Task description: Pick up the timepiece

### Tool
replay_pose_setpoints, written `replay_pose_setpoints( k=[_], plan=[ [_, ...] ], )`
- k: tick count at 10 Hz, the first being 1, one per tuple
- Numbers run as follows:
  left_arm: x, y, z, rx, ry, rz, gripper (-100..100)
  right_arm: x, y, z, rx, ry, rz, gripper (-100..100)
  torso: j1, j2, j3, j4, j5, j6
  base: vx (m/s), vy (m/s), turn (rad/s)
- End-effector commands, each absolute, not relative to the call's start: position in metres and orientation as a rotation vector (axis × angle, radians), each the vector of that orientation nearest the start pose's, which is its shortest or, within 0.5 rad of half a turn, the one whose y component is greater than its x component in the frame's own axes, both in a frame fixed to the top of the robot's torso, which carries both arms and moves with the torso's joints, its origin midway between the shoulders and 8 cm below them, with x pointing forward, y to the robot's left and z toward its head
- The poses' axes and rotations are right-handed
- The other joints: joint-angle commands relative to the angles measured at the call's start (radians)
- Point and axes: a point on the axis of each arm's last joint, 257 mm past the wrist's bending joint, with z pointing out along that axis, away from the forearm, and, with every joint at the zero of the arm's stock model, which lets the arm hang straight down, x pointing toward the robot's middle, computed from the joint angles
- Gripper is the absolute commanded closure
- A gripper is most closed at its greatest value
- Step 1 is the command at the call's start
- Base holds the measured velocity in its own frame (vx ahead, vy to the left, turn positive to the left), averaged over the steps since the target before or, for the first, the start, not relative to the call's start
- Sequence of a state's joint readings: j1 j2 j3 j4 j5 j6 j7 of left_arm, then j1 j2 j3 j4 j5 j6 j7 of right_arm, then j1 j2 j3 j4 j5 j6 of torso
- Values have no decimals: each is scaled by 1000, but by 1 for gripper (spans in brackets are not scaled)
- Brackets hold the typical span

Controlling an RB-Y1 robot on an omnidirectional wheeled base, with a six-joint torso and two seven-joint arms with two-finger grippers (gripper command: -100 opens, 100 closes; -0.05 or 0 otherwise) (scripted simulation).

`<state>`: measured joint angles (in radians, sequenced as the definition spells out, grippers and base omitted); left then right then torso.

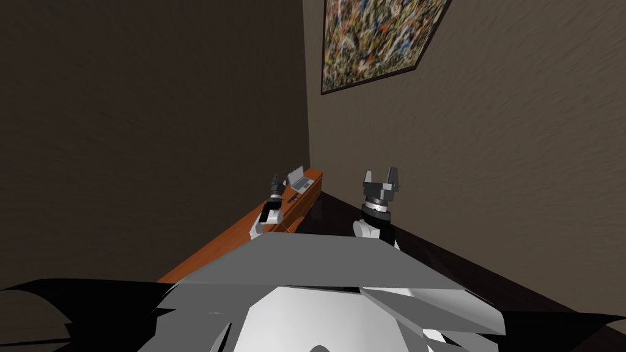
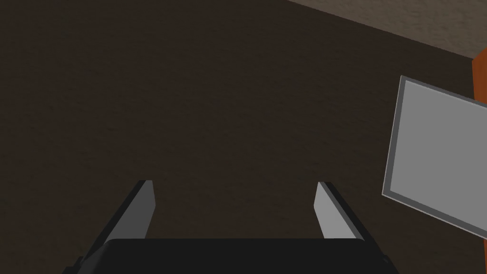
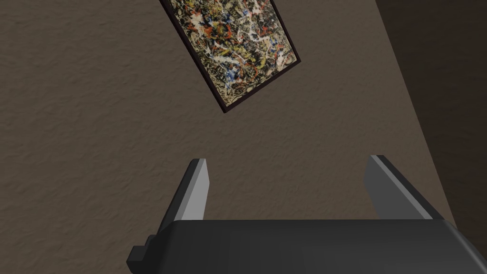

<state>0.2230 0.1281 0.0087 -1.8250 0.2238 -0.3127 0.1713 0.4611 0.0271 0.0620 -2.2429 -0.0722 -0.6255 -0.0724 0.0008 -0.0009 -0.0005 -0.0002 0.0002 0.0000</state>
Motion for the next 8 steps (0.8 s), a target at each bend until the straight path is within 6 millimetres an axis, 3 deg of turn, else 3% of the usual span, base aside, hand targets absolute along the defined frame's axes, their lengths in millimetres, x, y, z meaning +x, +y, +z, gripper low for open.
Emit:
replay_pose_setpoints(
  k=[1, 5, 8],
  plan=[
    [473, 295, -146, -1183, 803, -1503, -100, 332, -266, 43, 654, 434, 1512, 0, 0, 0, 0, 0, 0, 0, 5, 7, 3],
    [498, 310, -195, -1381, 798, -1522, -100, 332, -266, 43, 654, 434, 1512, 0, 0, 0, 0, 0, 0, 0, 9, 3, 0],
    [504, 318, -233, -1491, 809, -1495, -100, 332, -266, 43, 654, 434, 1512, 0, 0, 0, 0, 0, 0, 0, 15, 2, -5]
  ],
)
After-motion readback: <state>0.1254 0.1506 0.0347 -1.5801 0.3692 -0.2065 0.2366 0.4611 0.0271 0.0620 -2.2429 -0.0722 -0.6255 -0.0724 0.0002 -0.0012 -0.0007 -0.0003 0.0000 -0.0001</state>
